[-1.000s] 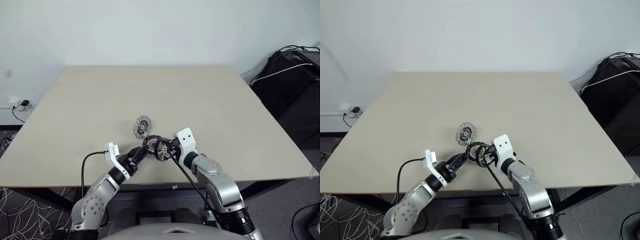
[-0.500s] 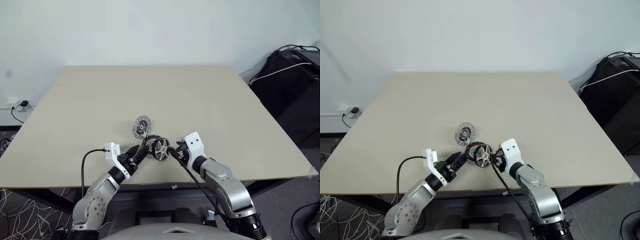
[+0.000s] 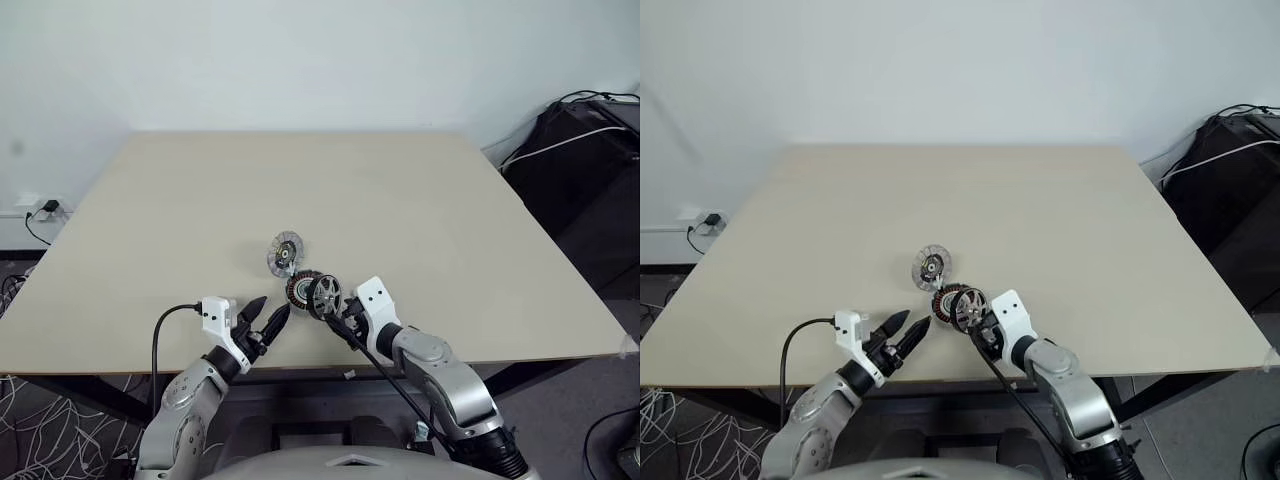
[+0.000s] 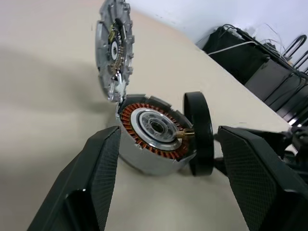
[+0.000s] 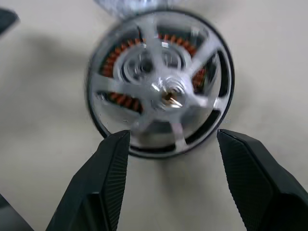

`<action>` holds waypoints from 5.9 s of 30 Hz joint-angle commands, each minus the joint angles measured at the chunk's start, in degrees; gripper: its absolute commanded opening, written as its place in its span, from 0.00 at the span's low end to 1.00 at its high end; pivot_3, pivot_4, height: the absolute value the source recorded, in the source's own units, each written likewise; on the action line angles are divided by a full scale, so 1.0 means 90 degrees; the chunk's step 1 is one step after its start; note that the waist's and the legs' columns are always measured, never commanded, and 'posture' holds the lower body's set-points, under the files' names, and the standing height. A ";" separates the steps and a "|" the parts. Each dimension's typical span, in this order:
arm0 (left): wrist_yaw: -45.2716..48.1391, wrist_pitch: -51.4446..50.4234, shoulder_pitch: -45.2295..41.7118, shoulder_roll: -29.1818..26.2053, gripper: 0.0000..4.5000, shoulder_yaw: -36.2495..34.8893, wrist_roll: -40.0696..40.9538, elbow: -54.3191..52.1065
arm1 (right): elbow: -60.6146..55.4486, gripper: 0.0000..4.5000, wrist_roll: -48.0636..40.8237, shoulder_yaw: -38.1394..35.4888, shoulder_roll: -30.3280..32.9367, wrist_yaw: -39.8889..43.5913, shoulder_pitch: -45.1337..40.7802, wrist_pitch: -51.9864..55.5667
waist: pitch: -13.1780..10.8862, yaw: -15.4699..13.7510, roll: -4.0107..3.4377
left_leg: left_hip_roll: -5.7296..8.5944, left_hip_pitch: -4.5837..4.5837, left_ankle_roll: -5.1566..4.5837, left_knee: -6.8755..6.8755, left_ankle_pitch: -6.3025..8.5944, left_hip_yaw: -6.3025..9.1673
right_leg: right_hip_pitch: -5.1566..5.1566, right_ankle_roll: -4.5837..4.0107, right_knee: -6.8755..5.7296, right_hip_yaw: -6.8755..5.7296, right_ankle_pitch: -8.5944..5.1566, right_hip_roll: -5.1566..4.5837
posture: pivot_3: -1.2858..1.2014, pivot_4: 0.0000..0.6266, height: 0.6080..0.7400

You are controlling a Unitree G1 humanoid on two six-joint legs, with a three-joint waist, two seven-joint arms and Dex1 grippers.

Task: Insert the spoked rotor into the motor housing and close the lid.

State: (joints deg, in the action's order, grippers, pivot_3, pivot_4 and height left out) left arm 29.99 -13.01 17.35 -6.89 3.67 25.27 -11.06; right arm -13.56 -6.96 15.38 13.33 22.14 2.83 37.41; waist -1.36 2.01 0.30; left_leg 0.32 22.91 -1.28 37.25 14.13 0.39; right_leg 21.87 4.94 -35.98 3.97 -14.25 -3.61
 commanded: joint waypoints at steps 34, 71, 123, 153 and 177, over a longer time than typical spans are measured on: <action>0.0046 0.0004 -0.0114 0.0119 0.76 -0.0070 0.0075 0.0017 | 0.0605 0.56 0.0101 -0.0081 -0.0097 -0.0048 -0.0343 -0.0601 | 0.0001 0.0004 0.0000 | 0.0000 -0.0002 -0.0027 0.0001 -0.0016 0.0000 | -0.0002 0.0001 -0.0003 -0.0001 0.0001 0.0004 | 0.52 0.00 1.00; 0.0059 -0.0040 -0.0121 0.0152 0.76 -0.0027 0.0082 0.0122 | -0.0156 0.00 0.0488 0.0071 0.0163 -0.0036 -0.0528 -0.0627 | 0.0001 0.0004 -0.0003 | 0.0006 -0.0003 -0.0028 0.0004 -0.0017 -0.0001 | -0.0003 0.0001 -0.0005 -0.0001 0.0001 0.0006 | 0.52 0.00 1.00; 0.0072 0.0068 -0.0010 0.0376 0.76 -0.0079 0.0176 0.0168 | 0.2131 0.00 0.4158 0.2387 0.1696 0.2151 -0.3396 -0.3178 | 0.0007 -0.0051 0.0002 | 0.0023 -0.0028 -0.0031 0.0016 -0.0020 0.0000 | -0.0031 0.0004 -0.0009 -0.0005 0.0004 0.0012 | 0.52 0.00 1.00; 0.0073 0.0087 0.0034 0.0440 0.76 -0.0078 0.0173 0.0190 | 0.2916 0.06 0.4381 0.2208 0.1234 0.1920 -0.3824 -0.3500 | 0.0007 -0.0049 0.0001 | 0.0023 -0.0027 -0.0030 0.0018 -0.0020 0.0001 | -0.0029 0.0001 -0.0012 -0.0005 0.0006 0.0012 | 0.52 0.00 1.00; 0.0149 0.0084 0.0044 0.0364 0.76 -0.0095 0.0160 0.0180 | 0.1202 0.01 0.2488 0.0402 -0.0006 0.1517 -0.2181 -0.1577 | 0.0009 -0.0062 0.0001 | 0.0019 -0.0027 -0.0030 0.0018 -0.0020 0.0003 | -0.0028 0.0000 -0.0014 -0.0006 0.0006 0.0012 | 0.52 0.00 1.00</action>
State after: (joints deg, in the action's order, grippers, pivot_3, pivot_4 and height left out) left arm 30.57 -13.25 18.15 -3.55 2.86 26.09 -8.23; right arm -2.18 17.95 21.39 15.35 38.36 -16.91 20.51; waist -1.27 1.45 0.32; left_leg 0.49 22.66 -1.54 37.40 13.95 0.41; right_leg 21.63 4.94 -36.12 3.93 -14.20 -3.50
